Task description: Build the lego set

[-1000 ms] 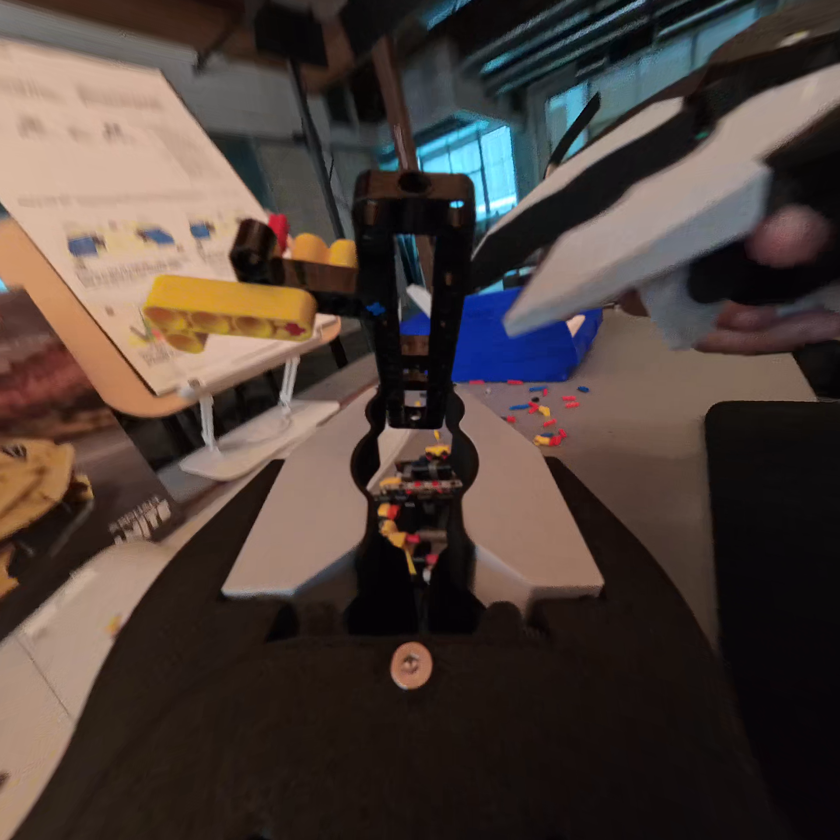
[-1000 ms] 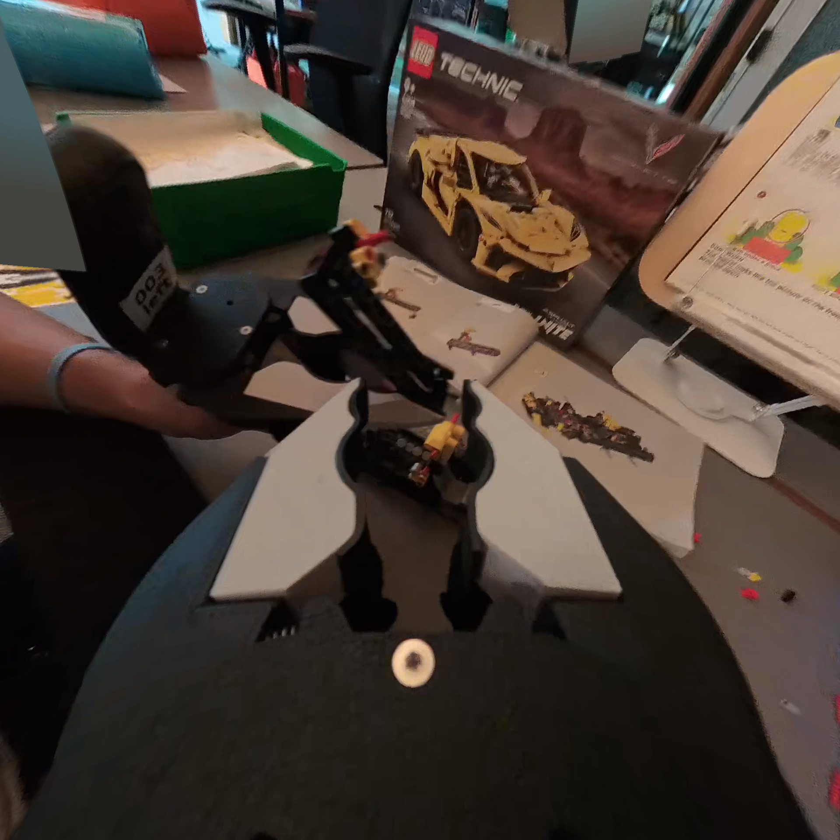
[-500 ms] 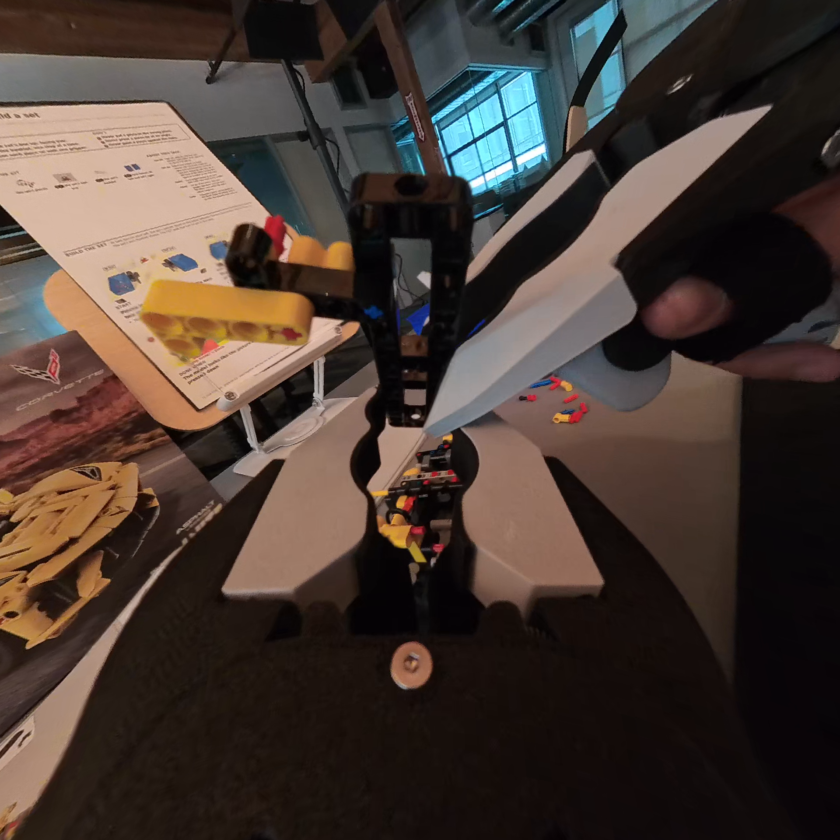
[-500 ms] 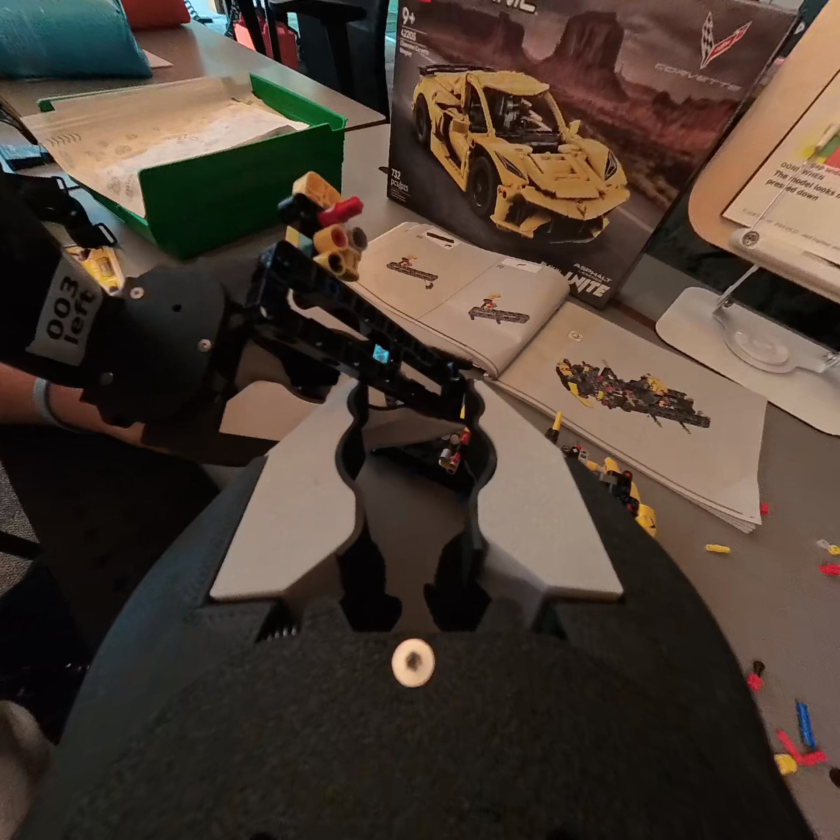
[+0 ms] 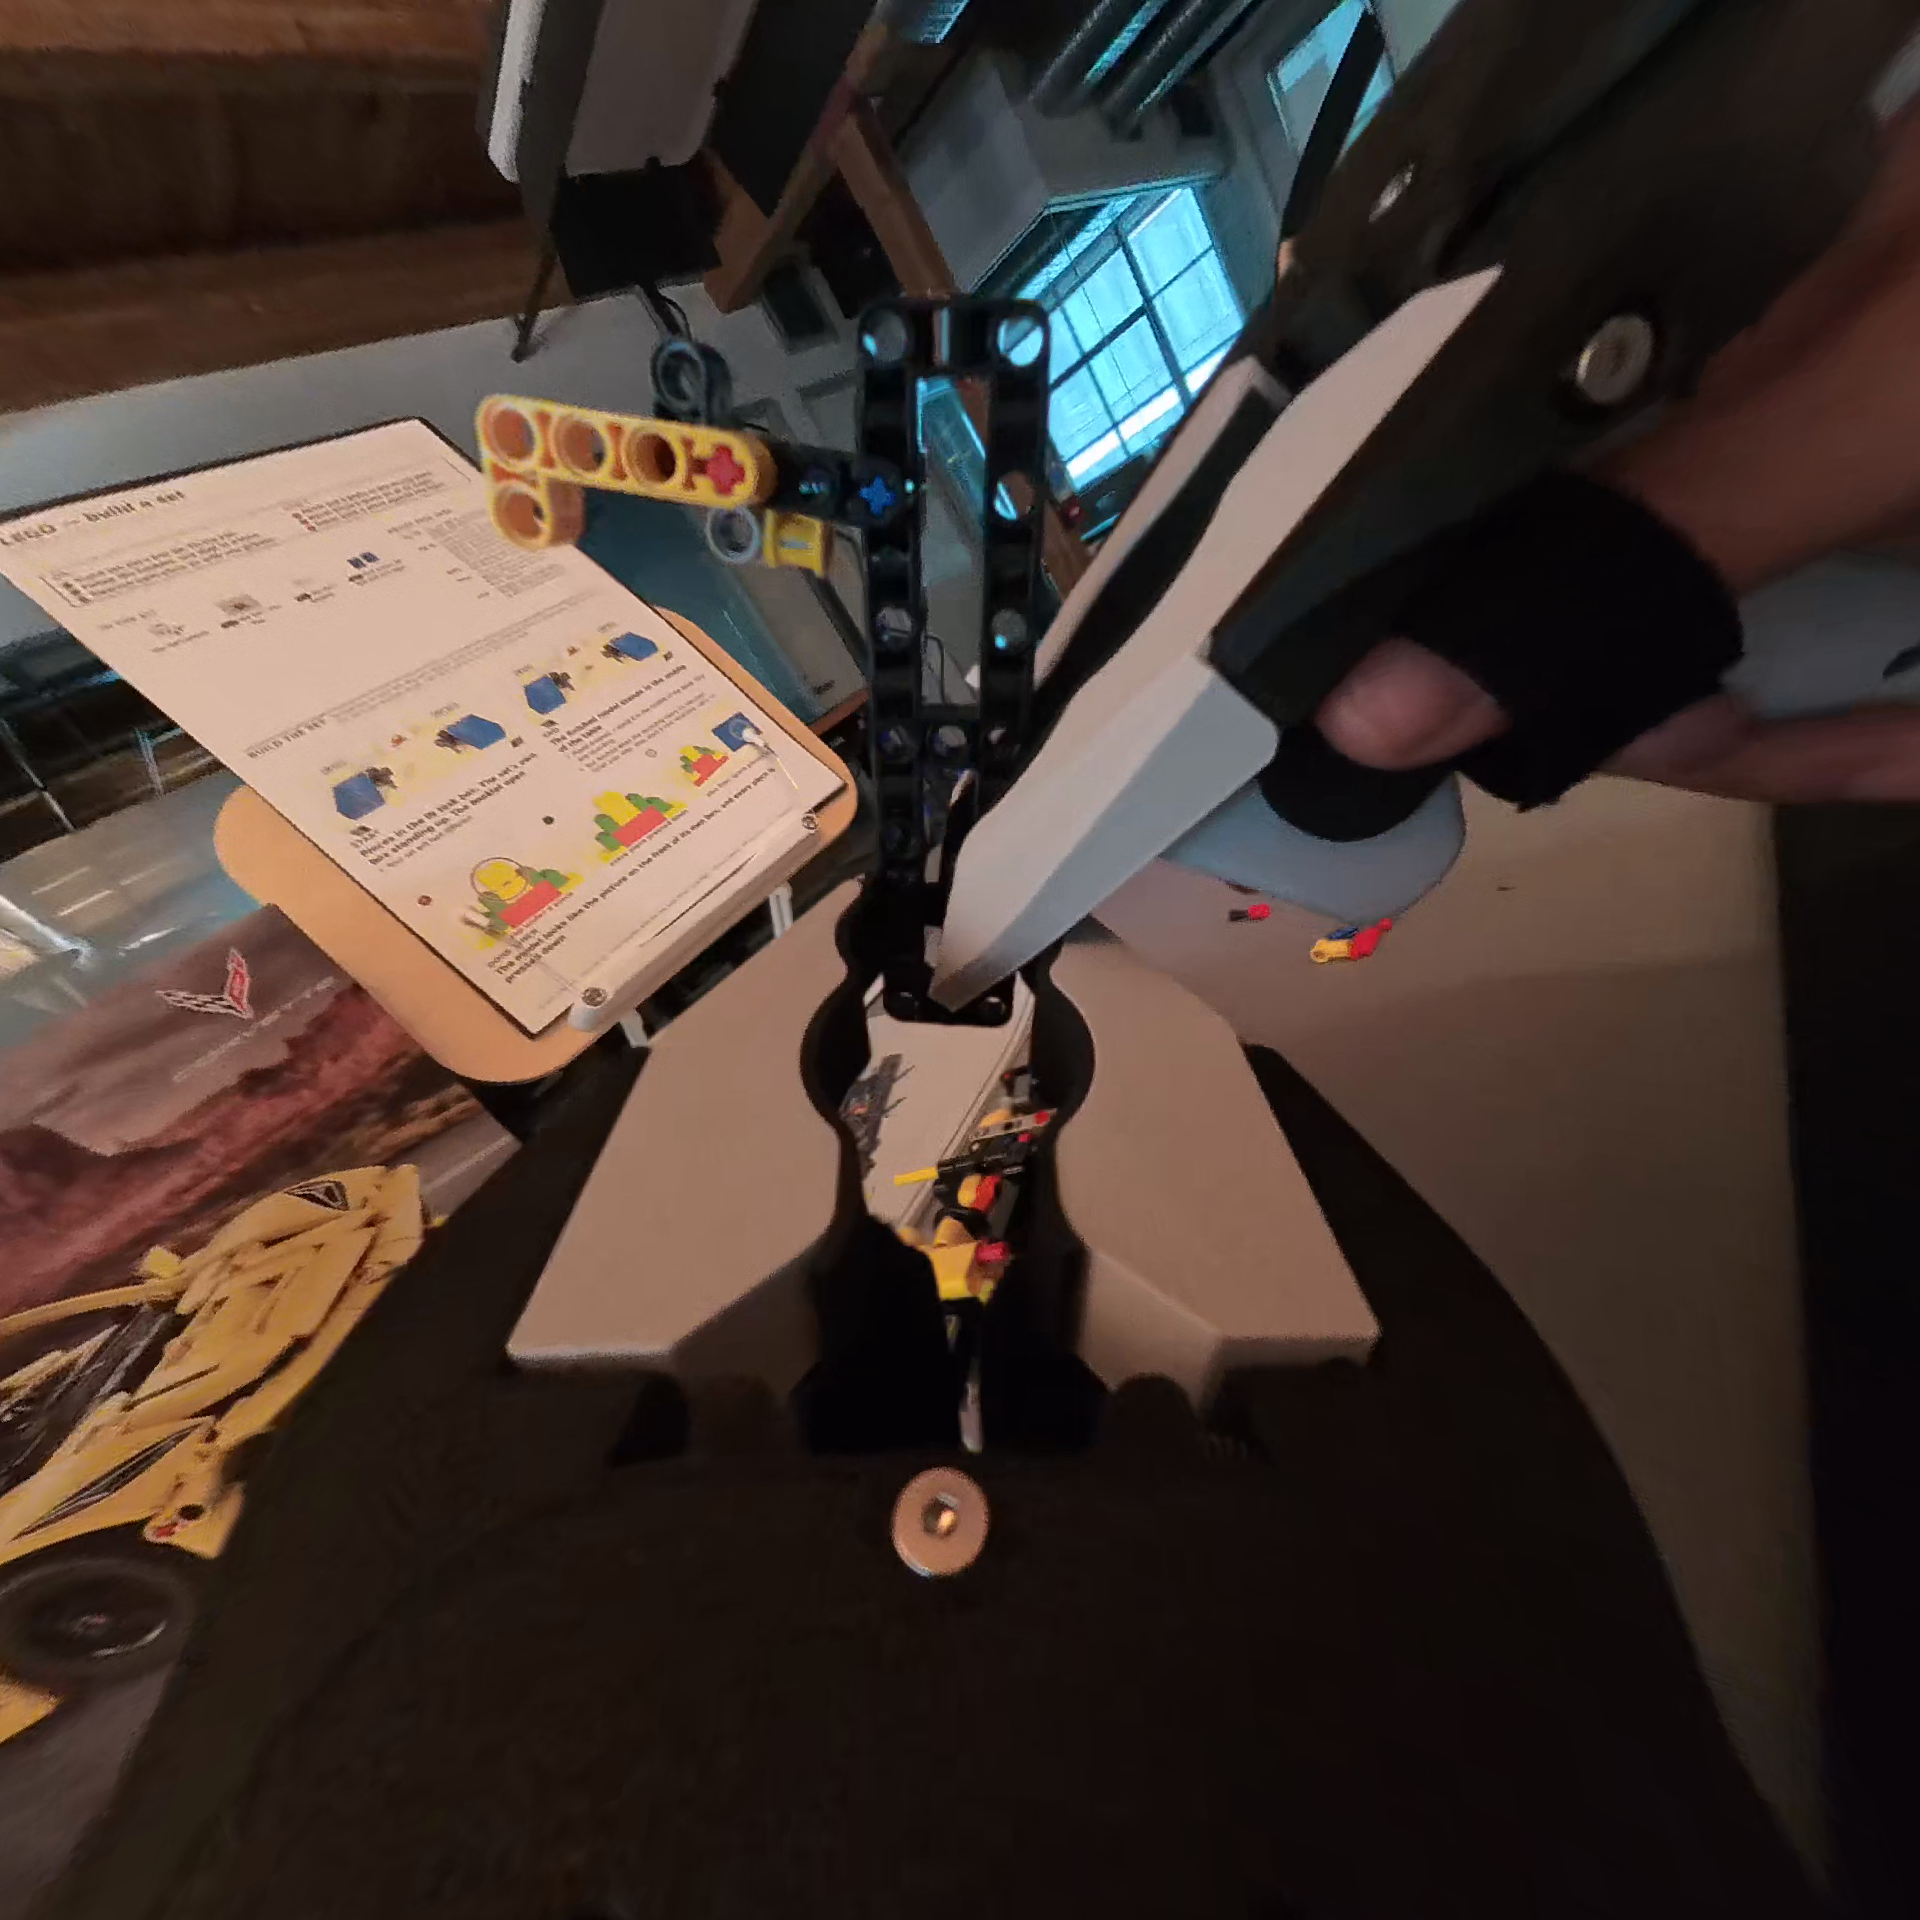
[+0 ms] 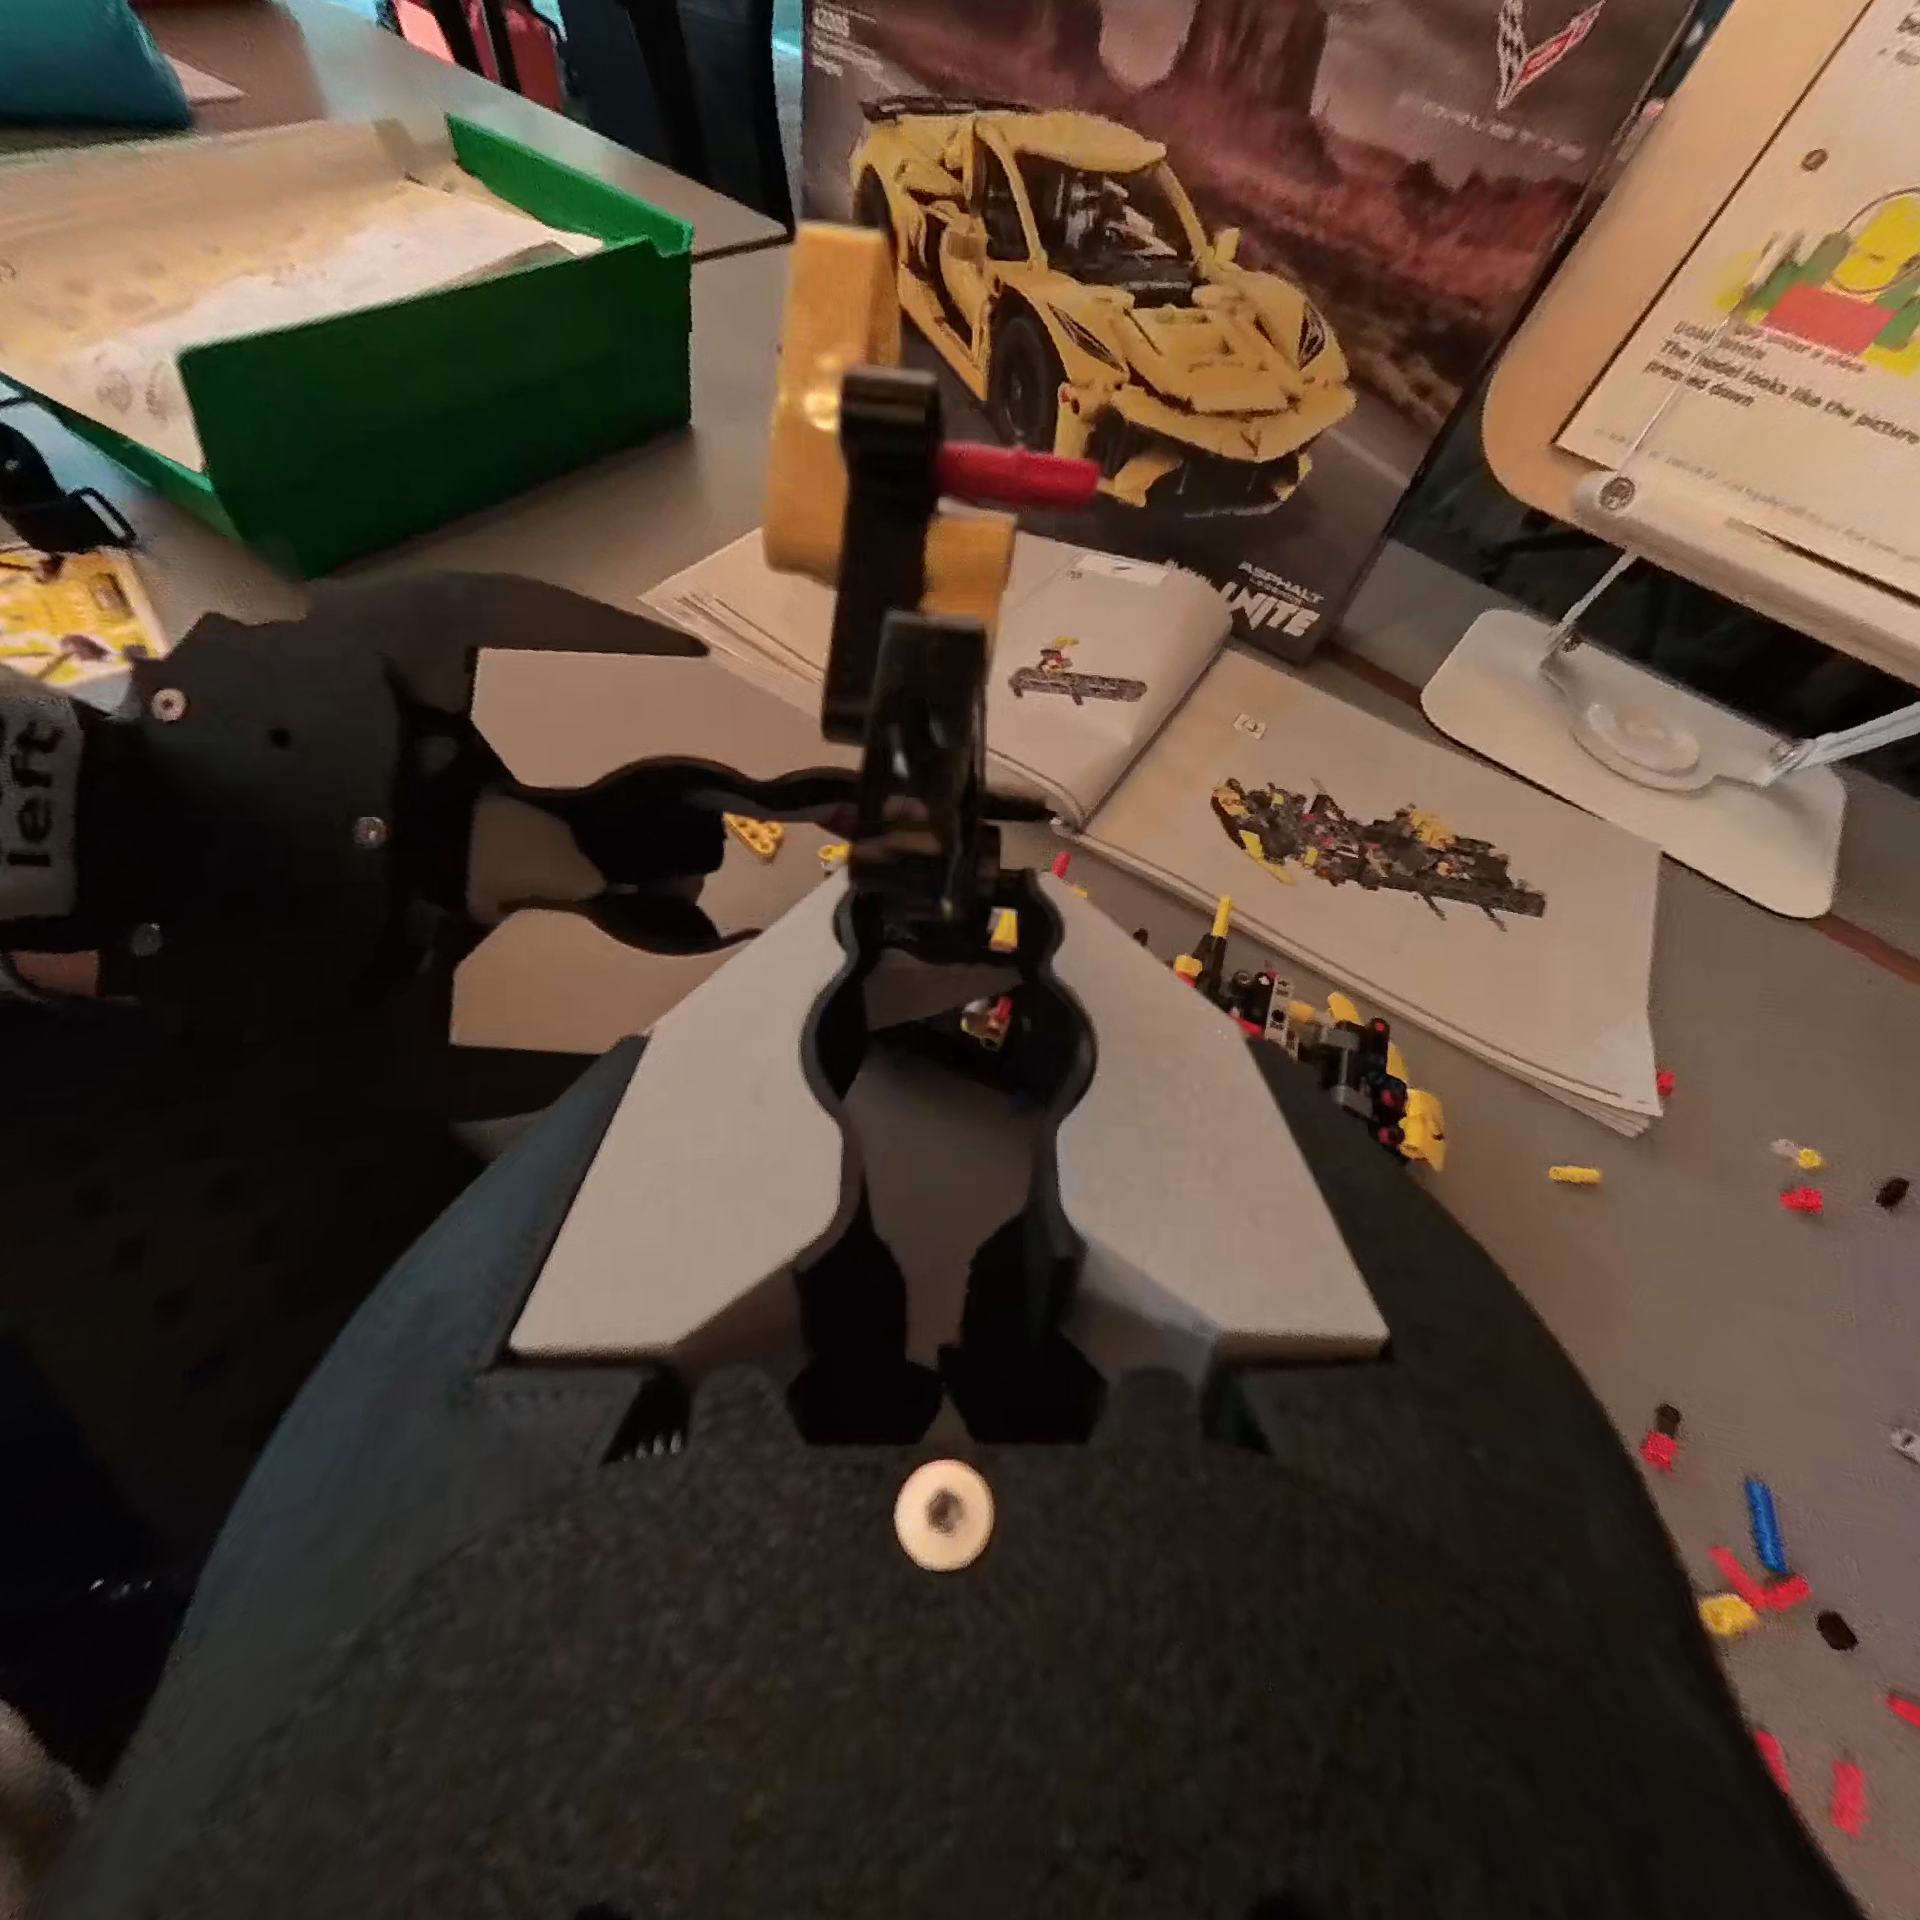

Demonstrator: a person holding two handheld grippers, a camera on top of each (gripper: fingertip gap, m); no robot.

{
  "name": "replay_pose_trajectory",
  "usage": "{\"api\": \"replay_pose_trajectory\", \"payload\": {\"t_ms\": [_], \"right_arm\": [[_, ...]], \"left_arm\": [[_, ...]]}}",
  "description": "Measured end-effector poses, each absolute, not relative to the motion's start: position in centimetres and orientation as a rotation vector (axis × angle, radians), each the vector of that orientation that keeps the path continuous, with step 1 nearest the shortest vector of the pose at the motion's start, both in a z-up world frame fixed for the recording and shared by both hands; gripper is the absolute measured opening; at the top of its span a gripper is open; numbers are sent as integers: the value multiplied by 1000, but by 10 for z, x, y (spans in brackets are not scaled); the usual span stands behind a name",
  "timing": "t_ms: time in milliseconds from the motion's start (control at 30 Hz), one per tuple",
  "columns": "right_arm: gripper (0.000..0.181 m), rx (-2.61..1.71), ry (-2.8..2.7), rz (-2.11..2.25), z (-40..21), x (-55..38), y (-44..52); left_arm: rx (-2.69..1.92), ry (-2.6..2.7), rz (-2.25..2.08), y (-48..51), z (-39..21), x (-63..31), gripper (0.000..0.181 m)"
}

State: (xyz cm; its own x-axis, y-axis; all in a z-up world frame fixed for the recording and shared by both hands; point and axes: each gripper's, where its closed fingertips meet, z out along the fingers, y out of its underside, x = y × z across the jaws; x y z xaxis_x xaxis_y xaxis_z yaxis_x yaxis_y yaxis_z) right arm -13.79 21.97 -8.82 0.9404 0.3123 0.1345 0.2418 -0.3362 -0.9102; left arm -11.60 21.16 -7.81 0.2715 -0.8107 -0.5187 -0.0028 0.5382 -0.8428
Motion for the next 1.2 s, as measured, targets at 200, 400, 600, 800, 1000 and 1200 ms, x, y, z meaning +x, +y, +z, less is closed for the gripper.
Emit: {"api": "replay_pose_trajectory", "payload": {"t_ms": [200,400,600,800,1000,1200], "right_arm": [[27,-1819,-446,-79,-71,-143,219],[33,-1741,-279,540,-38,-145,199],[33,-1771,-195,1279,-44,-159,196],[29,-1813,-210,1338,-58,-166,202],[21,-1840,-205,1323,-67,-164,206],[6,-1900,-216,1129,-78,-155,214]], "left_arm": [[-812,1086,-875,213,-66,-121,26],[-755,938,-1198,227,-44,-145,26],[-599,1030,-1137,207,-41,-150,26],[-500,1119,-1011,191,-50,-149,26],[-505,1139,-970,193,-55,-145,26],[-722,1204,-827,208,-77,-133,26]]}}
